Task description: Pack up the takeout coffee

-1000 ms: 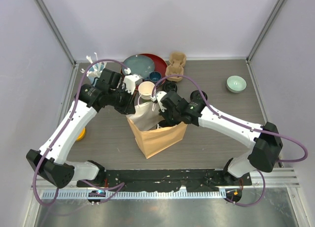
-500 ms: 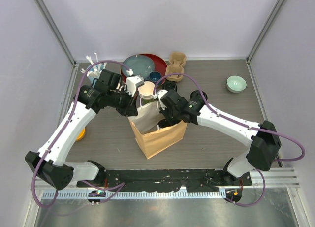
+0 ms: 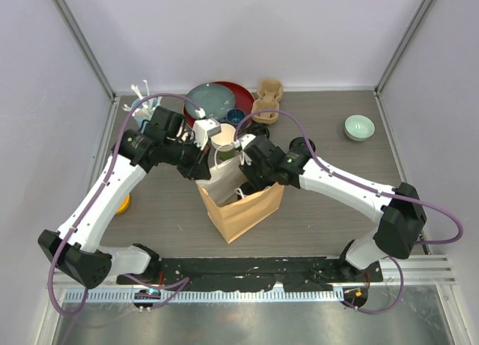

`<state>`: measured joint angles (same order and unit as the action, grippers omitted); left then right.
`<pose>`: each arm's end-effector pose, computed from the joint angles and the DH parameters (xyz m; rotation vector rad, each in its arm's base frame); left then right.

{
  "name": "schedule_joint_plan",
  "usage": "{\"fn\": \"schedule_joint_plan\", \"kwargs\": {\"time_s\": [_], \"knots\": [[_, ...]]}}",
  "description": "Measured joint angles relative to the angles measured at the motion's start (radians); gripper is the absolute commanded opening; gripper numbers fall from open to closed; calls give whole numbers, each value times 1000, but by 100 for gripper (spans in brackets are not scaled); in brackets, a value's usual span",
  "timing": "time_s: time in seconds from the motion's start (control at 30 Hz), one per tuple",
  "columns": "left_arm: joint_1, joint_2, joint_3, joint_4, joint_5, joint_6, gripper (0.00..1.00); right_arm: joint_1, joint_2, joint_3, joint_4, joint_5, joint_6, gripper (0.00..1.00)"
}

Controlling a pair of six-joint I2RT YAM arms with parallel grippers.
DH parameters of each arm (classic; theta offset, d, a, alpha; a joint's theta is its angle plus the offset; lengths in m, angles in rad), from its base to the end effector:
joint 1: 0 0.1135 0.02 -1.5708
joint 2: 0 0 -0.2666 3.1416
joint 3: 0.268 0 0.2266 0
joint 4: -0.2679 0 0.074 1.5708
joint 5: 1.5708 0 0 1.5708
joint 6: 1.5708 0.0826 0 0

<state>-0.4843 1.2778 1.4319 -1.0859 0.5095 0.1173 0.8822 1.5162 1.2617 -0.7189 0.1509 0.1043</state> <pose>0.1909 -0.1459 0.3443 0.9445 2.3190 -0.7894 0.2127 0.2389 0.2541 -0.9081 2.3718 0.2012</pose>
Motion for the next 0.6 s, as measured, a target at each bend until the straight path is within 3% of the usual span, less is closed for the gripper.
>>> {"fn": "schedule_joint_plan", "kwargs": {"time_s": [0.2, 0.6], "knots": [[0, -3, 2, -18, -14, 38, 0, -1, -11, 10, -7, -21, 25, 80], [-1, 2, 25, -76, -43, 95, 0, 0, -47, 74, -6, -61, 45, 86]]}}
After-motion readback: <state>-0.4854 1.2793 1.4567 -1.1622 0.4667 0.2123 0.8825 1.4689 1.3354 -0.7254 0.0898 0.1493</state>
